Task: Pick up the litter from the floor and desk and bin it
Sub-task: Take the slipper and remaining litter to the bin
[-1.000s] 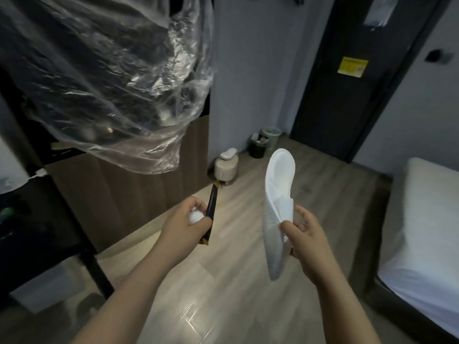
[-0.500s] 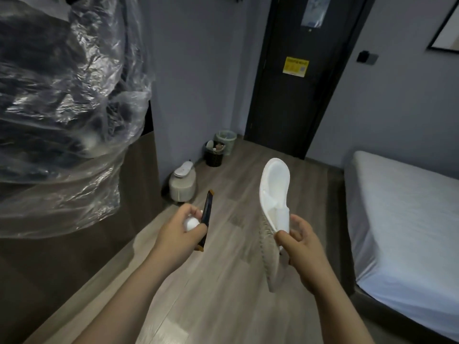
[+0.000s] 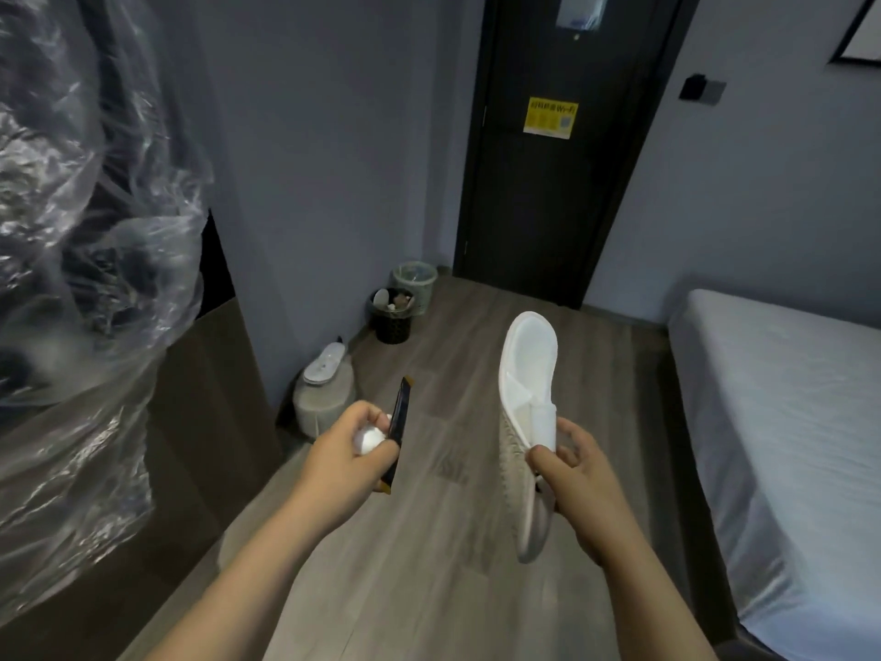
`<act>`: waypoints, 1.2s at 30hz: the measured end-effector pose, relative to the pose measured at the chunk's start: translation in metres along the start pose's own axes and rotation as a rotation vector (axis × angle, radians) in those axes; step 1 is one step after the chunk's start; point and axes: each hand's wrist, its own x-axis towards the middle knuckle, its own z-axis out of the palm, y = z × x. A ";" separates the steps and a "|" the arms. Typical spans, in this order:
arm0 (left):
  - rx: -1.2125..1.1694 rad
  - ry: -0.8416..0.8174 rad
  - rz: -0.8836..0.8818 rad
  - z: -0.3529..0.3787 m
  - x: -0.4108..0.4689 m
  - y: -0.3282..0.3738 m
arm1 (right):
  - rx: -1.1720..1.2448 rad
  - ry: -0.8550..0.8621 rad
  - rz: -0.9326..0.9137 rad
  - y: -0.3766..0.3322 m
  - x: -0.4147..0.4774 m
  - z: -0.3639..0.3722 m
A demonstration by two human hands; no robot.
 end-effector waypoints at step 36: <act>-0.045 -0.018 -0.011 0.055 0.711 0.034 | -0.188 -0.046 -0.015 -0.116 0.687 0.080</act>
